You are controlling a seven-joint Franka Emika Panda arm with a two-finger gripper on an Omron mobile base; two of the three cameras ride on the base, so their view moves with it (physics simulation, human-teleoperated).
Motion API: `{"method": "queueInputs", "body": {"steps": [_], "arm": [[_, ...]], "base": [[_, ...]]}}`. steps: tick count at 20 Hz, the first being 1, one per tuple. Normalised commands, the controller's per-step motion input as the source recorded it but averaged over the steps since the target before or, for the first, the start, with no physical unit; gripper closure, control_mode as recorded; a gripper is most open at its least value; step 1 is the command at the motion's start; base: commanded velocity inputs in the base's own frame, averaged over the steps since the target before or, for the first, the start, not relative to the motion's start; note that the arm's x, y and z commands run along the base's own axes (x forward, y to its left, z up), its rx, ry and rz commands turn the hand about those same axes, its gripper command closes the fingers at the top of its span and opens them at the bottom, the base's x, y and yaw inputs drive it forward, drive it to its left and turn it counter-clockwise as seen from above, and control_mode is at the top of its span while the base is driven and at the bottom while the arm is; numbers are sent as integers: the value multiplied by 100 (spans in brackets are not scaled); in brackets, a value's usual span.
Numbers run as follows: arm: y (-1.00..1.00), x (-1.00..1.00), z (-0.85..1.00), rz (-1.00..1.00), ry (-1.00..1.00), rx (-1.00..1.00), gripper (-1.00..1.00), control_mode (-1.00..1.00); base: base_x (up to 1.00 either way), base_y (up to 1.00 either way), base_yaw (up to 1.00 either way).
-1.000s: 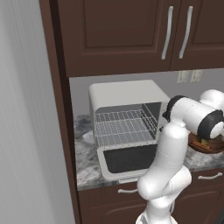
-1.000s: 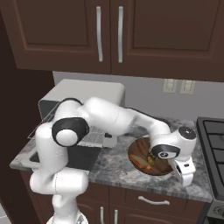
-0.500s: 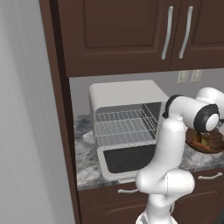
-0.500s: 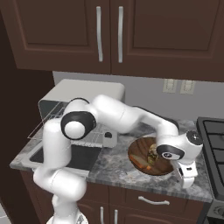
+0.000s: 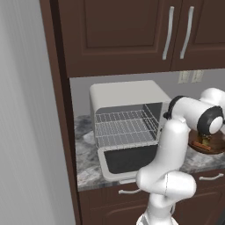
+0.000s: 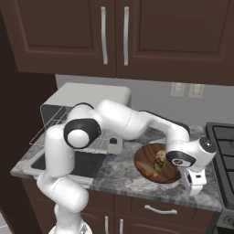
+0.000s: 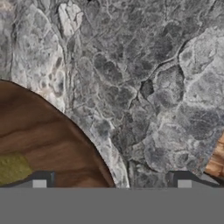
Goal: Pick up the heated bread from the toaster oven and place it in the bowl. Then move the bread bowl to the dining counter.
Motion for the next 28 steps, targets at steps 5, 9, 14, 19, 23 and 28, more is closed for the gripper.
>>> {"method": "queueInputs", "body": {"steps": [5,9,14,19,23,28], "arm": [[33,5,-12,-2,-1,0,-100,-100],[24,1,-25,-1,0,0,-100,-100],[20,15,-22,-2,0,0,-100,-100],[19,24,-20,-3,0,0,-100,-100],[9,14,-24,-4,-2,0,-100,-100],[2,0,-1,0,0,0,100,-100]], "base": [[0,0,0],[0,0,0],[0,0,0],[0,0,0],[0,0,0],[0,0,0]]}}
